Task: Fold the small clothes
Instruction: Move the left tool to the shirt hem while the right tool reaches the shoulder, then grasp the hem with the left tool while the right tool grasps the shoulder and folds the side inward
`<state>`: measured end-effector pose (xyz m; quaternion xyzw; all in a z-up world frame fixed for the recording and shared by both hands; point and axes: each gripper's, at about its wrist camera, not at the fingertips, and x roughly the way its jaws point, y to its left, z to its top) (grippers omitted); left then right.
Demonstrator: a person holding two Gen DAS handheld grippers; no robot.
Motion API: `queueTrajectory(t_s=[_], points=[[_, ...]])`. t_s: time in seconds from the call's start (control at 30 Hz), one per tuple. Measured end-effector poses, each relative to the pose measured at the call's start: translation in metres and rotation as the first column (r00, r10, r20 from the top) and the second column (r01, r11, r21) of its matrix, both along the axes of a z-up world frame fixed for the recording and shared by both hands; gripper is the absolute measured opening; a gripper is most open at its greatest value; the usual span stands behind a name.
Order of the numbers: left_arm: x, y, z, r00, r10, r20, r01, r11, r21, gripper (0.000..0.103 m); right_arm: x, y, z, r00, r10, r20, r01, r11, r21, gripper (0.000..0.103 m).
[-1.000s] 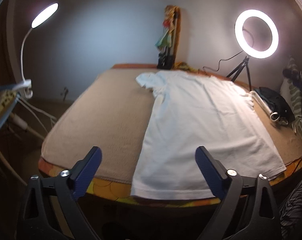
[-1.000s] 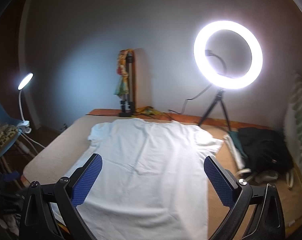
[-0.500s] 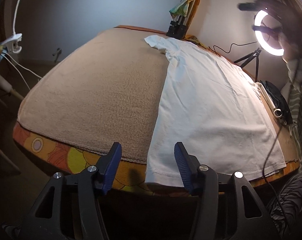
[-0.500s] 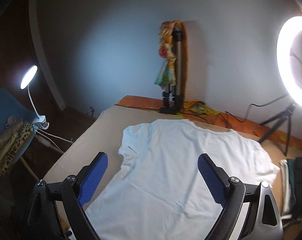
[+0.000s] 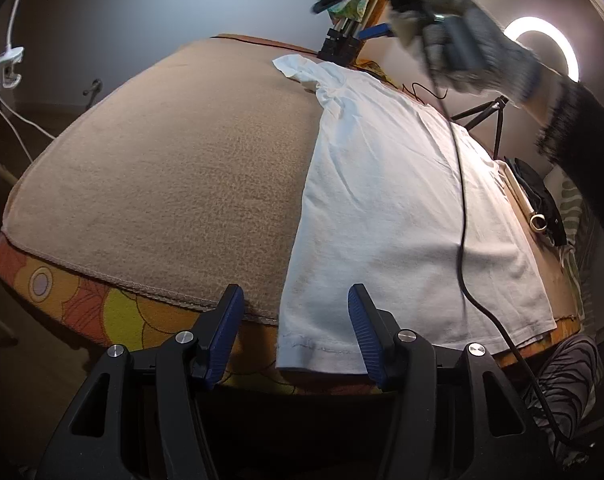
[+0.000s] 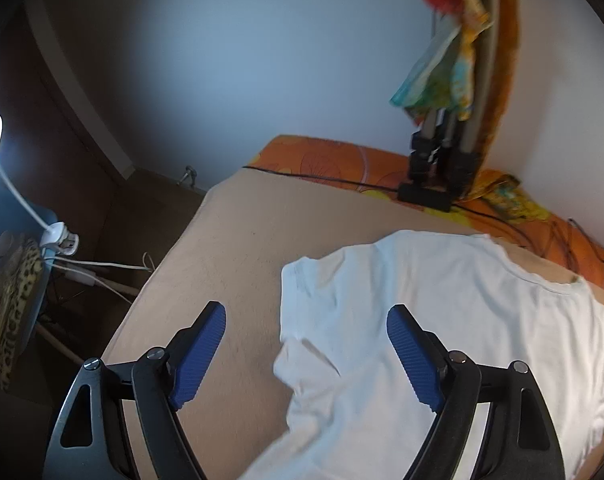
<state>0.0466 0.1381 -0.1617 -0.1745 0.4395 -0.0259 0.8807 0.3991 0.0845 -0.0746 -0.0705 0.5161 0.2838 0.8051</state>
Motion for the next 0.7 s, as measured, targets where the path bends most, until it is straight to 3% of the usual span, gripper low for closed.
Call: queueTrajectory(t_s=[0.17, 0.3, 0.47, 0.67, 0.7], points=[[0.001, 0.0, 0.0, 1.0, -0.011, 0.011, 0.011, 1.0, -0.005, 0.052, 0.027, 0.034, -0.046, 0.997, -0.02, -0.078, 0.016, 0.999, -0.044, 0.082], [0.002, -0.002, -0.001, 0.999, -0.028, 0.017, 0.029, 0.999, -0.031, 0.038, 0.036, 0.054, -0.073, 0.995, -0.021, -0.101, 0.01, 0.995, -0.104, 0.081], [0.003, -0.002, -0.001, 0.999, -0.045, 0.02, 0.046, 0.997, -0.064, 0.031, 0.04, 0.076, -0.092, 0.997, 0.013, -0.077, -0.03, 0.974, -0.223, 0.078], [0.005, -0.002, -0.002, 0.999, -0.047, 0.021, 0.049, 0.995, -0.091, 0.015, 0.041, 0.079, -0.097, 0.997, 0.041, -0.059, -0.057, 0.953, -0.298, 0.061], [0.006, -0.001, -0.002, 0.999, -0.046, 0.022, 0.048, 0.994, -0.096, 0.008, 0.042, 0.078, -0.096, 0.998, 0.041, -0.054, -0.056, 0.951, -0.304, 0.054]])
